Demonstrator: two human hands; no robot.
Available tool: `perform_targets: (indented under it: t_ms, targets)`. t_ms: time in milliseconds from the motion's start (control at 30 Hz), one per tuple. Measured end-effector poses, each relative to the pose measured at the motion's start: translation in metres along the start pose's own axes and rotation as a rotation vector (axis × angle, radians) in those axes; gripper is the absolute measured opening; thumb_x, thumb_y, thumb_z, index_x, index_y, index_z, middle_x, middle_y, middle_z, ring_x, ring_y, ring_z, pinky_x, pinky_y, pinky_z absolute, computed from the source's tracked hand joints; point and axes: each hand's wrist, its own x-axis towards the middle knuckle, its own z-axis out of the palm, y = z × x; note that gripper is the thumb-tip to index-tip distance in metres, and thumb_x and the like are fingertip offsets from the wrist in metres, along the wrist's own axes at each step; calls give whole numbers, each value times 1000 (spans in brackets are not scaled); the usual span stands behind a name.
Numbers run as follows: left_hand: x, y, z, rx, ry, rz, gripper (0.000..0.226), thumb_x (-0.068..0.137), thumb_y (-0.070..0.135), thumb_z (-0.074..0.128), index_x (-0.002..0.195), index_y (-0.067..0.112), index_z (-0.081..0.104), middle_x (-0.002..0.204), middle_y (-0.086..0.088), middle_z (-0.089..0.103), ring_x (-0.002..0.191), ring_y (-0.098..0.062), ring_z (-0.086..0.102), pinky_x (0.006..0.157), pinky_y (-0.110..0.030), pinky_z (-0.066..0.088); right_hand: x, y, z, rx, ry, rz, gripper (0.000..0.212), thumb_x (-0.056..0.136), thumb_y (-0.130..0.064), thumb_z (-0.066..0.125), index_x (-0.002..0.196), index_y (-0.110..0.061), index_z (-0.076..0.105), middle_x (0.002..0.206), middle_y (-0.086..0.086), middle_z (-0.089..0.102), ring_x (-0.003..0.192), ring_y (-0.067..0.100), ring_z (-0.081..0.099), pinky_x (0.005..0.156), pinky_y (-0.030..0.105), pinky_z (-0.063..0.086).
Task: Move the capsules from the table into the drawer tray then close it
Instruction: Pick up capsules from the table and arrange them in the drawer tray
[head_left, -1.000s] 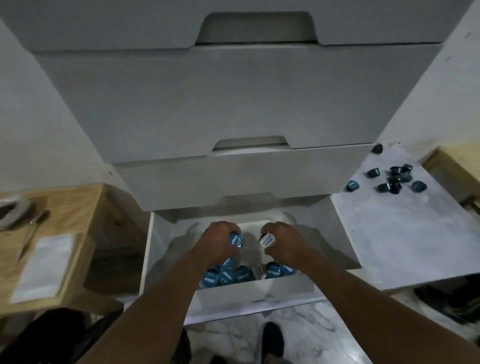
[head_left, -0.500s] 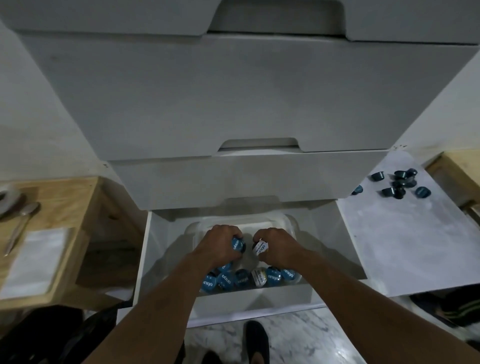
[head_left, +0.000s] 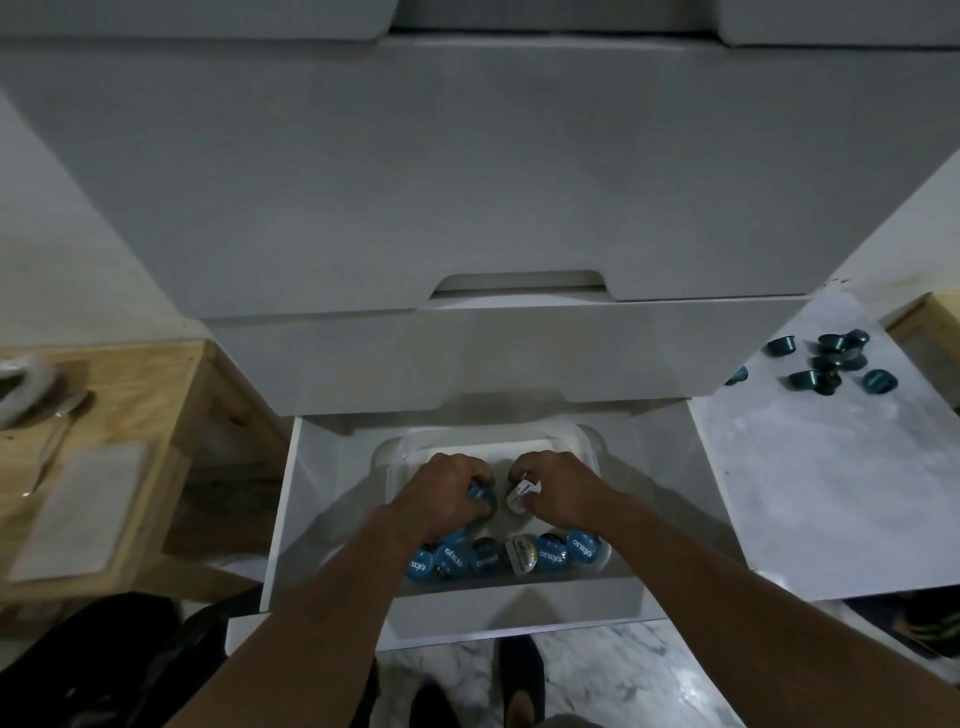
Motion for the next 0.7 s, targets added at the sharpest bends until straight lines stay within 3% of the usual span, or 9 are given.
perform_targets:
  t_ms: [200,367,700]
  targets:
    - [1,-2,3,19,0,-21,35,77,16,75,111,17,68,113,-5,66,99,-18,61,88,-28,50,-2,2,1,-2,-9,15,28,83,-14,65,111,-18,65,116,5,65,98,21,61,80,25,48]
    - [0,-2,5,58,-4,-17,33,77,16,75,109,17,69,110,-5,68,94,-18,62,82,-23,48,-5,0,4,-10,-25,-1,25,85,-14,63,110,-16,67,114,5,65,98,20,60,76,23,43]
    - [-3,-2,8,91,-36,-2,31,78,16,73,109,18,69,111,-4,69,97,-17,63,84,-24,50,-10,-3,7,-19,-53,3,24,84,-16,64,107,-16,69,113,6,65,97,20,61,77,25,49]
